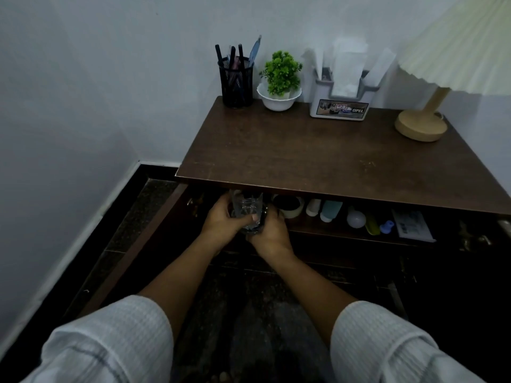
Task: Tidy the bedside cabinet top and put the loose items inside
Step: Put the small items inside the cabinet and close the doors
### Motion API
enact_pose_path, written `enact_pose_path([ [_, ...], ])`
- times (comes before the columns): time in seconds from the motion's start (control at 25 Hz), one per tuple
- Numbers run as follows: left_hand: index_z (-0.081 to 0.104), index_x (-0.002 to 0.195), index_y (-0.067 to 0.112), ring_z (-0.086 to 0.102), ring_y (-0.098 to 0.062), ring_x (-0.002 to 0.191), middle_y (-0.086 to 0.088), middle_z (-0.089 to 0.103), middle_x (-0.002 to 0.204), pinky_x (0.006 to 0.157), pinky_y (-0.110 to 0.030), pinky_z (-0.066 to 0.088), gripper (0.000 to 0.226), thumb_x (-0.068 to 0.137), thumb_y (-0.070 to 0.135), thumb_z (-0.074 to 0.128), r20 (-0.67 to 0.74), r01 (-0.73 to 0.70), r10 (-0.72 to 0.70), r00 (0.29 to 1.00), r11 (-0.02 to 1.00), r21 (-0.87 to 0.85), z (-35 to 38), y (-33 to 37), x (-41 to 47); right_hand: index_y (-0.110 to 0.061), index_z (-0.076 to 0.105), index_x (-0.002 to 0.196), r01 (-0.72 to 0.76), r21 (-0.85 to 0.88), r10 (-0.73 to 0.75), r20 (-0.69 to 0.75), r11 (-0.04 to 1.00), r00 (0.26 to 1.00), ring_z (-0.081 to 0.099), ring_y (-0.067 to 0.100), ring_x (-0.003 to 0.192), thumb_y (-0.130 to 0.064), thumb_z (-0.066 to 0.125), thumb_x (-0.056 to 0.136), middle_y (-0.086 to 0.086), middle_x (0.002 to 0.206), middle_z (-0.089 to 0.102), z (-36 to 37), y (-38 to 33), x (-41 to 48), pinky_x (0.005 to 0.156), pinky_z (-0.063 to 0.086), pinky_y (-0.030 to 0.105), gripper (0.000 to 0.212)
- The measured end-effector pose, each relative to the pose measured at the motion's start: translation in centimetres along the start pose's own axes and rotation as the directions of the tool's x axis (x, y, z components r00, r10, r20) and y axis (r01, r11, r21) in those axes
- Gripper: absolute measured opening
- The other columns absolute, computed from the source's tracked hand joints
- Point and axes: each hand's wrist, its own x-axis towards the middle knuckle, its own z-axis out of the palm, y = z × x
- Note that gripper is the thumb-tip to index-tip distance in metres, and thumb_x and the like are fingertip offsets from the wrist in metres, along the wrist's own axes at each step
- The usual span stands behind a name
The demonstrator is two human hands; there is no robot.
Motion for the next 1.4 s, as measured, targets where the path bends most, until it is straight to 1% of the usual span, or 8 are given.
enact_pose_path([
  [0.12, 0.056, 0.135, 0.020, 0.067, -0.009, 0.108, 0.004, 0.069, 0.121, 0.098, -0.035, 0.055, 0.070, 0.073, 0.020, 0.088, -0.039, 0.011, -0.009, 0.999, 0.999, 0.040, 0.1, 0.3, 0.2, -0.025, 0.050, 0.135, -0.027, 0.102, 0.029, -0.023, 0.994, 0.999, 0.064, 0.020, 0.113, -0.028, 0.078, 0.075, 0.004, 0.129, 0.059, 0.4, 0.5, 0.2, 0.095, 0.056, 0.036, 0.066],
  [0.28, 0.056, 0.136, 0.020, 0.065, -0.015, 0.112, 0.000, 0.067, 0.125, 0.099, -0.035, 0.053, 0.067, 0.076, 0.025, 0.086, -0.088, 0.030, -0.020, 0.996, 0.994, 0.109, 0.4, 0.5, -0.4, -0.028, 0.057, 0.121, -0.136, 0.344, 0.153, -0.023, 0.929, 0.988, 0.063, 0.010, 0.097, -0.015, 0.074, 0.085, -0.013, 0.100, 0.063, -0.6, 0.2, -0.1, 0.091, 0.055, 0.031, 0.042],
  [0.4, 0.057, 0.134, 0.021, 0.065, -0.019, 0.111, -0.001, 0.068, 0.125, 0.097, -0.039, 0.055, 0.068, 0.075, 0.041, 0.084, -0.136, 0.072, -0.048, 0.990, 0.981, 0.179, 0.8, 0.2, -1.1, -0.021, 0.058, 0.117, -0.297, 0.499, 0.352, -0.017, 0.814, 0.936, 0.067, 0.020, 0.100, -0.005, 0.063, 0.088, 0.002, 0.113, 0.067, -0.3, 0.2, 0.1, 0.090, 0.059, 0.043, 0.034],
  [0.52, 0.054, 0.137, 0.019, 0.064, -0.023, 0.113, -0.002, 0.066, 0.127, 0.096, -0.040, 0.054, 0.071, 0.076, 0.042, 0.083, -0.194, 0.170, -0.140, 0.971, 0.974, 0.150, 1.0, 0.5, -1.7, -0.012, 0.059, 0.116, -0.371, 0.600, 0.446, 0.027, 0.709, 0.895, 0.068, 0.021, 0.088, -0.001, 0.053, 0.093, 0.009, 0.105, 0.067, -0.4, 0.0, 0.0, 0.081, 0.062, 0.038, 0.026],
  [0.72, 0.048, 0.145, 0.019, 0.059, -0.019, 0.115, -0.003, 0.061, 0.134, 0.098, -0.032, 0.047, 0.070, 0.082, 0.021, 0.079, -0.215, 0.243, -0.242, 0.946, 0.970, -0.021, 1.0, 1.0, -1.6, -0.009, 0.056, 0.120, -0.350, 0.722, 0.402, 0.108, 0.597, 0.909, 0.067, 0.018, 0.090, 0.005, 0.050, 0.097, 0.003, 0.098, 0.064, -1.2, -0.5, -0.5, 0.074, 0.059, 0.029, 0.027],
  [0.88, 0.042, 0.149, 0.015, 0.060, -0.015, 0.117, -0.002, 0.059, 0.137, 0.106, -0.033, 0.046, 0.078, 0.081, 0.011, 0.080, -0.169, 0.235, -0.272, 0.947, 0.949, -0.210, 0.9, 0.6, -1.4, -0.009, 0.053, 0.132, -0.366, 0.724, 0.323, 0.206, 0.585, 0.924, 0.066, 0.024, 0.106, 0.011, 0.049, 0.094, 0.002, 0.116, 0.060, -1.3, -1.0, 0.0, 0.083, 0.059, 0.034, 0.043],
  [1.08, 0.036, 0.153, 0.016, 0.057, -0.021, 0.126, -0.003, 0.056, 0.140, 0.111, -0.043, 0.045, 0.080, 0.084, 0.011, 0.076, -0.160, 0.246, -0.298, 0.941, 0.928, -0.280, 1.1, 0.3, -1.4, -0.006, 0.050, 0.140, -0.355, 0.748, 0.290, 0.224, 0.561, 0.931, 0.063, 0.025, 0.116, 0.011, 0.054, 0.094, 0.010, 0.135, 0.056, -1.3, -1.0, 0.3, 0.091, 0.057, 0.037, 0.049],
  [1.4, 0.036, 0.153, 0.012, 0.059, -0.019, 0.125, -0.008, 0.056, 0.143, 0.110, -0.041, 0.046, 0.072, 0.089, -0.005, 0.064, -0.124, 0.248, -0.314, 0.941, 0.893, -0.375, 1.1, 0.5, -1.2, -0.002, 0.040, 0.147, -0.351, 0.805, 0.220, 0.277, 0.478, 0.935, 0.054, 0.026, 0.130, 0.013, 0.054, 0.094, 0.017, 0.149, 0.047, -1.2, -1.2, 0.9, 0.099, 0.054, 0.039, 0.057],
])
